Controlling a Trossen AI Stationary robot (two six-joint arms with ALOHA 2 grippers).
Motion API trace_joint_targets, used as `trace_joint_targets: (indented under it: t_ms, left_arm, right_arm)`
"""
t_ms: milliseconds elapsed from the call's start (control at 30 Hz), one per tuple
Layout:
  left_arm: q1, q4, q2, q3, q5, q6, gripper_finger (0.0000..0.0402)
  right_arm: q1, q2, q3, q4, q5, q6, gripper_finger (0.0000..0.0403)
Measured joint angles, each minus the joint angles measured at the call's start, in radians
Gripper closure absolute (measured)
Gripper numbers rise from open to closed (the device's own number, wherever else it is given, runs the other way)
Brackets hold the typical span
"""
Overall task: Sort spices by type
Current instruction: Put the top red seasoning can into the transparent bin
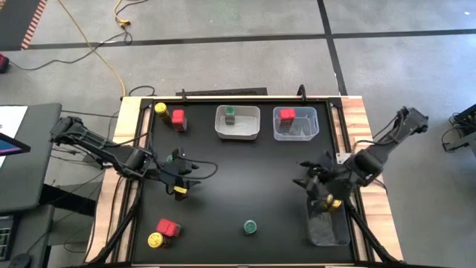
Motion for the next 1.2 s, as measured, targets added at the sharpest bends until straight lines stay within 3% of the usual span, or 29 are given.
trace_joint_targets:
  t_ms: [267, 567, 800, 1200]
  left_arm:
    - [0.086, 0.033, 0.0, 0.001, -0.012, -0.095, 0.0152]
    - [0.249, -0.003, -0.002, 0.128, -0.017, 0.015, 0.0152]
    - [0.363, -0.153, -0.002, 0.283, -0.014, 0.225, 0.0152]
    - [0.628, -0.438, -0.001, 0.346, -0.051, 0.226, 0.0152]
  right_arm:
    - [-0.18, 0.086, 0.0, 0.224, -0.001, -0.036, 0.001]
    - [-0.318, 0.071, 0.0, 0.365, -0.01, -0.084, 0.001]
    - [-0.389, 0.09, 0.0, 0.516, -0.012, -0.116, 0.001]
    - [-0.474, 0.196, -0.001, 0.653, -0.016, -0.115, 0.001]
